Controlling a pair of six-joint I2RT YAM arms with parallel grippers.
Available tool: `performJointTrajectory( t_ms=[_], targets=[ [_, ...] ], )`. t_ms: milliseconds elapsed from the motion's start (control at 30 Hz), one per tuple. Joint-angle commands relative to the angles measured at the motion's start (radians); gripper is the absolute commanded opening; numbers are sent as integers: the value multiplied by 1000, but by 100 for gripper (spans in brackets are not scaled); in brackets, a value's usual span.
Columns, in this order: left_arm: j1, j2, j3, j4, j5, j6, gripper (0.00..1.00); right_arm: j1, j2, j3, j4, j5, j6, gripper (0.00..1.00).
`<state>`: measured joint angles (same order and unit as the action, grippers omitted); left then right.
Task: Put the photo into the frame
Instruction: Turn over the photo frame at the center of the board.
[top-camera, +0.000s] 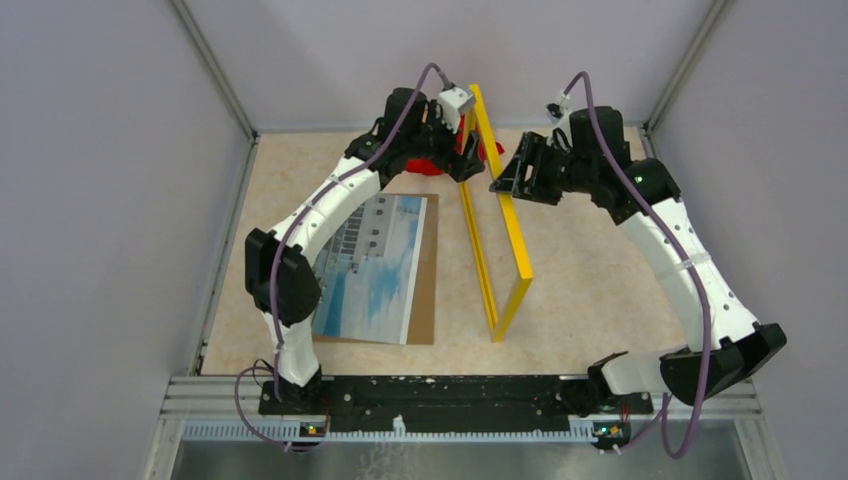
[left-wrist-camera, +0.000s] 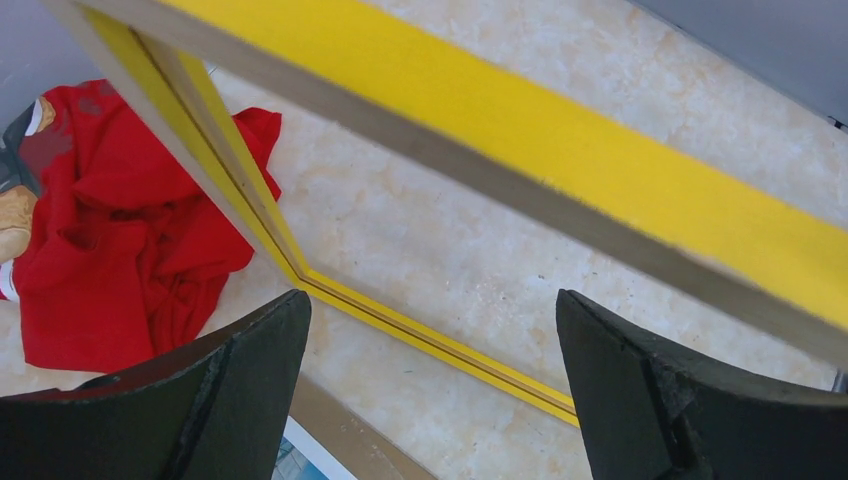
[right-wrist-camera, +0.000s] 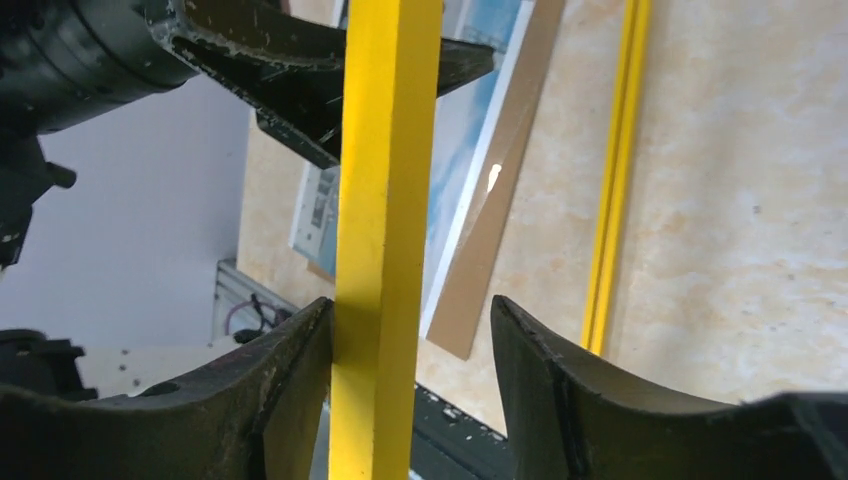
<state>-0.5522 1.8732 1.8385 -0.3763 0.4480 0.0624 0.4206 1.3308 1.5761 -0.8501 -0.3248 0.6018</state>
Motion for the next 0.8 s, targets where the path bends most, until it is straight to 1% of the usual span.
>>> performJointTrajectory(
  t_ms=[0, 100, 167, 233, 367, 600, 733, 767],
  targets=[
    [-6, -10, 36, -36, -31, 13, 99, -10, -5, 94, -126, 144, -104, 57],
    [-5, -20, 16, -67, -48, 29, 99, -9, -10, 107, -176, 208, -138, 56],
    [-6, -34, -17, -60, -61, 39, 99, -10, -13, 99, -187, 220, -150, 55],
    [-5, -43, -47, -39, -55, 37, 99, -10, -18, 88, -190, 232, -155, 50],
    [-5, -49, -36, -67, -71, 37, 99, -11, -31, 59, -195, 285, -165, 42],
    [3, -121, -155, -75, -99, 87, 99, -11, -41, -3, -237, 441, -216, 18],
    [14, -149, -214, -78, -114, 97, 99, -12, -74, -148, -188, 516, -252, 2],
    [16, -154, -224, -82, -116, 105, 99, -11, -82, -183, -170, 523, -255, 0]
  ],
)
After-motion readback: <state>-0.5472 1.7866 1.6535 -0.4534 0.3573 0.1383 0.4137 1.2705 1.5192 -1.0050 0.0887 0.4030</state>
